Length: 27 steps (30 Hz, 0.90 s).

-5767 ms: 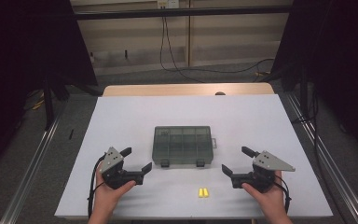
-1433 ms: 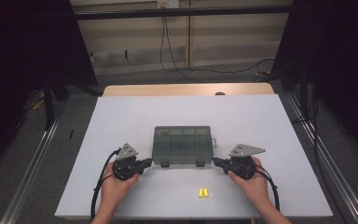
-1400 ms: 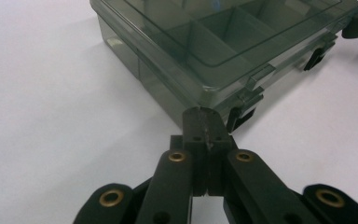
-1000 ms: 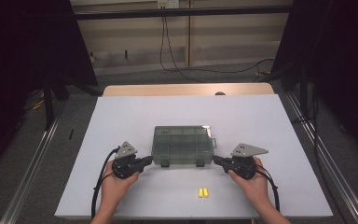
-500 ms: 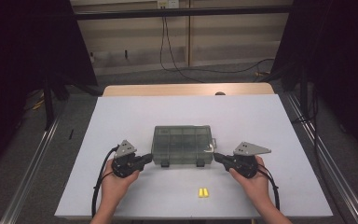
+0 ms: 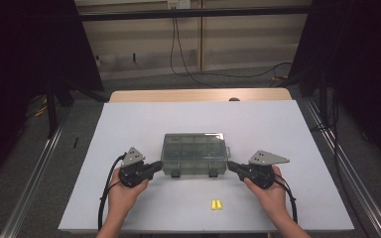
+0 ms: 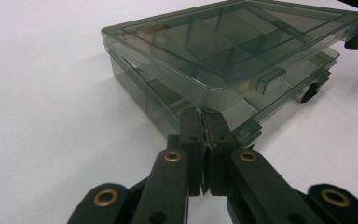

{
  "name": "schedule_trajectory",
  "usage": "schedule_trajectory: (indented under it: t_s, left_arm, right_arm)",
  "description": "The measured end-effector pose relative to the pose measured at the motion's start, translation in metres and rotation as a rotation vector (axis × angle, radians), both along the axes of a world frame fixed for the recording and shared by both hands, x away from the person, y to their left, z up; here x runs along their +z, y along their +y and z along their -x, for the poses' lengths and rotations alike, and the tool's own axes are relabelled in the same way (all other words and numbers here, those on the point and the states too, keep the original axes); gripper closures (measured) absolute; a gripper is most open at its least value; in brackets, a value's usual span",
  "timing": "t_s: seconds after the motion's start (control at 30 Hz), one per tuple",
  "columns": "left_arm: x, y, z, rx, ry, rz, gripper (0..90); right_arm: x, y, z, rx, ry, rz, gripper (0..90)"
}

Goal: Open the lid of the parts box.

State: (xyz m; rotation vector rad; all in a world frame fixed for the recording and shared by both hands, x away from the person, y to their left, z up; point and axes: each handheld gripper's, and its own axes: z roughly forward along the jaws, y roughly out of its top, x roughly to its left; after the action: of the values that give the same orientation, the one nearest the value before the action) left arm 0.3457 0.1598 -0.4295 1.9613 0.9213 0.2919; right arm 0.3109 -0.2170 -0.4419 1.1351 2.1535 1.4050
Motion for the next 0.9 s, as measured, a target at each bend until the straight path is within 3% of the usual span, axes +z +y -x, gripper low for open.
schedule_trajectory:
  t_s: [0.63,0.9]
  left_arm:
    - [0.0037,-0.0033,-0.0027,0.008,-0.017,0.000,83.5]
    - [0.0038,-0.0045,-0.0029,0.010,-0.036,-0.017,74.6]
  right_arm:
    - [0.0001,0.0016,-0.0020,-0.015,-0.027,0.013,83.4]
    - [0.0029,0.0042,-0.0045,-0.027,-0.046,0.009,81.7]
